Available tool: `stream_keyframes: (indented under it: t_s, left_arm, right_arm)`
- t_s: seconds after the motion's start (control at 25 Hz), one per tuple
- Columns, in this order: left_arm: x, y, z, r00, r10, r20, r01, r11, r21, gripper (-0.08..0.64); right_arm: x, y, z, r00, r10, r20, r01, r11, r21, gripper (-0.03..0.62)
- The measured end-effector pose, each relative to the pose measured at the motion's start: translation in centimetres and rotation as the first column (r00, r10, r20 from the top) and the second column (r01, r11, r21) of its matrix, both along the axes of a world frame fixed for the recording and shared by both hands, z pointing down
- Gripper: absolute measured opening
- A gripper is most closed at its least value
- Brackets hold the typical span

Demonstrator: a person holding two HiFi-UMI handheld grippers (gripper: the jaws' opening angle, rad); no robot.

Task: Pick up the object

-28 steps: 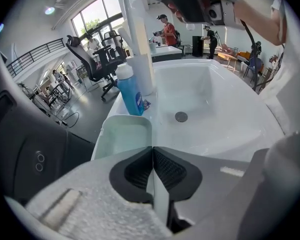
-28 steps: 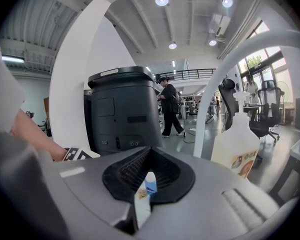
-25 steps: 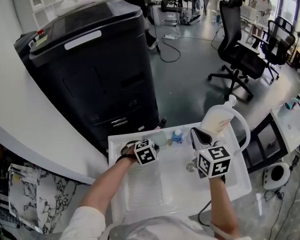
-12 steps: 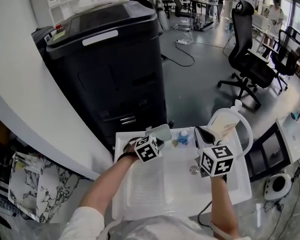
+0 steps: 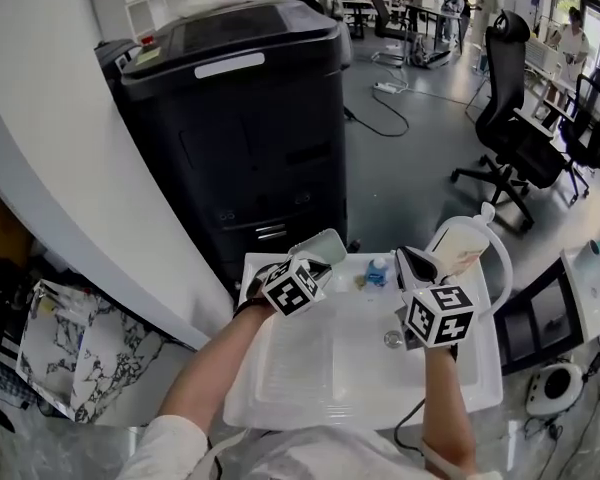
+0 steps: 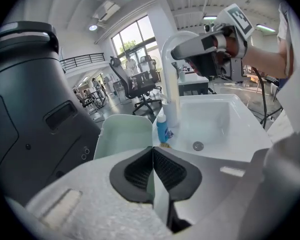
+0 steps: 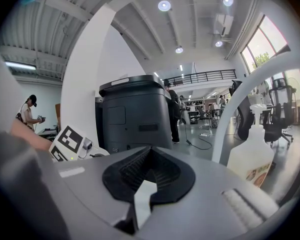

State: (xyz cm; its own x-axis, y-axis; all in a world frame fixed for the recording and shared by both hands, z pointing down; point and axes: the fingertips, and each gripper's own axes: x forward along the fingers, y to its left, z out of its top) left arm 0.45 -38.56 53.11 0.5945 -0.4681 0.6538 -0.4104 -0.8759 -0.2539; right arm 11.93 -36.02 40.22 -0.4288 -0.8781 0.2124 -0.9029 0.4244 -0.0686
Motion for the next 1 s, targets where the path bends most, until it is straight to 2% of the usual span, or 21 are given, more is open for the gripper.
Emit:
stream_keyframes:
  t_s: [0.2,0.4,0.68,1.0]
  left_arm:
    - [-1.0,-0.4,-3.4,0.992,-0.073,-0.107,0.078,0.996,0.042,0.009]
    - [-3.0,-0.8,-5.8,0.972,-0.152,-0.178,0.167,0.983,0.074,0.009]
    - [-5.4,-0.2,-9.4,0.910,-0.253,-0.327,0.294,0.953,0.079,0.009]
    - [-7.9,0.9,-11.7,0.841,-0.334,-0.427,0.408,0.908,0.094,0.009]
  right_arm:
    - [-0.5,0.1,-0.9,1.000,-0.018,-0.005,0.018,1.000,0.015,0.000]
    - [-1.1,0.0,-1.3,0.999,-0.033,-0.008,0.033,0.999,0.023,0.000]
    - [-1.4,0.1,-2.0,0.999,-0.042,-0.013,0.042,0.998,0.038,0.000]
    - [-1.2,0.4,-2.5,0.999,-0.042,-0.015,0.042,0.998,0.047,0.000]
